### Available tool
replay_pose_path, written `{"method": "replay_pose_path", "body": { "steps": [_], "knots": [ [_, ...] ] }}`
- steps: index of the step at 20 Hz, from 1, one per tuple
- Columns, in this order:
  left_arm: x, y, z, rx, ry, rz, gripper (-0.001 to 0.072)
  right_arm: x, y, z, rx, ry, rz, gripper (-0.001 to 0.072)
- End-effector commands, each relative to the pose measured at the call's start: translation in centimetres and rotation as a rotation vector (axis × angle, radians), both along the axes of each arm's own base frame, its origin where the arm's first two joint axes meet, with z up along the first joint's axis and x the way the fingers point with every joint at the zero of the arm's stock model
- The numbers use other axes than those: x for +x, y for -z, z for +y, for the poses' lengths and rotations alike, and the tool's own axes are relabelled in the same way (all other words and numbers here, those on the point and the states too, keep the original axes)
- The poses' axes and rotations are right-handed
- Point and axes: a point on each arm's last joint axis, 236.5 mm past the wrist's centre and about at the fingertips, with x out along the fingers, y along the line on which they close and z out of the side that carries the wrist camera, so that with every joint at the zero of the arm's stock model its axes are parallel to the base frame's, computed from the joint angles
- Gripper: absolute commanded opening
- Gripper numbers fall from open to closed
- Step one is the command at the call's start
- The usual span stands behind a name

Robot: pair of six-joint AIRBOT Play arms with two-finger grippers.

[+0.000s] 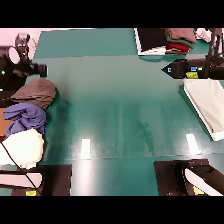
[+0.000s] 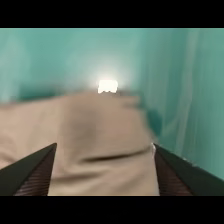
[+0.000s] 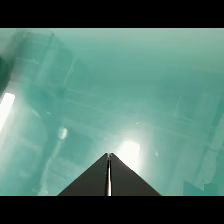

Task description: Fold the shirts.

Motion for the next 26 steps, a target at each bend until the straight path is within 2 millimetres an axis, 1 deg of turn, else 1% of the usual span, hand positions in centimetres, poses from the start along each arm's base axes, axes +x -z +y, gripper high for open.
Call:
{"method": "replay_pose_path", "body": {
  "steps": [1,2,3,4,5,6,7,8,9,10,11,12,13,14,15,16,17,18,19,20,21,22,24,26],
  "knots": [
    [-0.5,6.1,3.5,-0.005,-0.069,0.098,0.0687,0.0,0.1,0.0,0.0,0.0,0.002,0.0019],
    [-0.3,6.5,3.7,-0.007,-0.072,0.096,0.0687,0.0,0.1,0.0,0.0,0.0,0.002,0.0019],
    [-0.1,6.6,3.5,-0.017,-0.072,0.088,0.0686,0.0,0.1,0.0,0.0,0.0,0.002,0.002],
    [0.2,6.4,3.4,-0.023,-0.072,0.074,0.066,0.0,0.1,0.0,0.001,0.001,0.002,0.0019],
    [0.3,6.3,3.3,-0.025,-0.071,0.07,0.0492,0.1,0.0,0.0,0.002,0.001,0.001,0.0019],
    [0.2,6.2,3.4,-0.025,-0.073,0.073,0.0274,0.1,-0.1,0.1,0.009,0.0,-0.001,0.0019],
    [0.2,5.7,3.4,-0.025,-0.076,0.077,0.0022,0.1,-0.4,0.1,0.01,0.004,-0.011,0.002],
    [0.4,4.3,3.5,-0.021,-0.075,0.067,0.0028,0.4,-1.0,0.0,0.014,0.015,-0.038,0.0019],
    [1.0,1.7,3.5,-0.018,-0.076,0.018,0.0029,0.6,-1.9,-0.2,0.021,0.03,-0.075,0.0019],
    [1.7,-2.1,3.5,-0.011,-0.063,-0.064,0.0028,0.8,-3.1,-0.4,0.029,0.048,-0.121,0.0019],
    [2.4,-7.3,3.2,0.001,-0.044,-0.181,0.0028,0.9,-4.6,-0.7,0.037,0.067,-0.176,0.0019],
    [2.4,-12.9,2.7,0.017,-0.023,-0.298,0.0028,0.8,-6.3,-1.0,0.048,0.085,-0.234,0.0019],
    [1.6,-19.1,1.8,0.033,0.004,-0.424,0.0028,0.6,-7.8,-1.3,0.057,0.102,-0.285,0.0019],
    [0.2,-24.5,0.5,0.042,0.032,-0.533,0.0028,0.4,-9.2,-1.6,0.066,0.118,-0.332,0.0019],
    [-1.7,-29.8,-1.4,0.047,0.074,-0.642,0.0027,0.1,-10.6,-1.7,0.071,0.124,-0.371,0.0018],
    [-3.8,-33.8,-3.4,0.049,0.124,-0.726,0.0027,-0.1,-12.0,-1.7,0.073,0.12,-0.399,0.0018],
    [-5.9,-37.0,-6.0,0.045,0.19,-0.796,0.0026,-0.2,-13.2,-1.6,0.071,0.113,-0.417,0.0018],
    [-7.7,-39.1,-8.4,0.035,0.252,-0.845,0.0026,-0.2,-14.6,-1.4,0.07,0.102,-0.435,0.0019],
    [-9.1,-40.4,-11.0,0.013,0.321,-0.878,0.0026,-0.1,-15.9,-1.2,0.067,0.09,-0.448,0.0019],
    [-10.1,-40.6,-13.6,-0.005,0.39,-0.881,0.0026,0.2,-17.0,-1.1,0.058,0.08,-0.46,0.0018],
    [-10.8,-39.7,-16.4,-0.022,0.467,-0.848,0.0026,0.4,-18.0,-1.0,0.054,0.072,-0.472,0.0019],
    [-11.4,-38.1,-19.2,-0.046,0.535,-0.79,0.0027,0.7,-19.1,-0.9,0.053,0.066,-0.488,0.0019],
    [-12.1,-34.1,-24.4,-0.077,0.657,-0.662,0.0027,1.1,-21.0,-0.7,0.049,0.05,-0.512,0.0019],
    [-12.9,-29.6,-30.7,-0.116,0.799,-0.553,0.0027,1.3,-22.4,-0.5,0.044,0.037,-0.531,0.0019]
  ]
}}
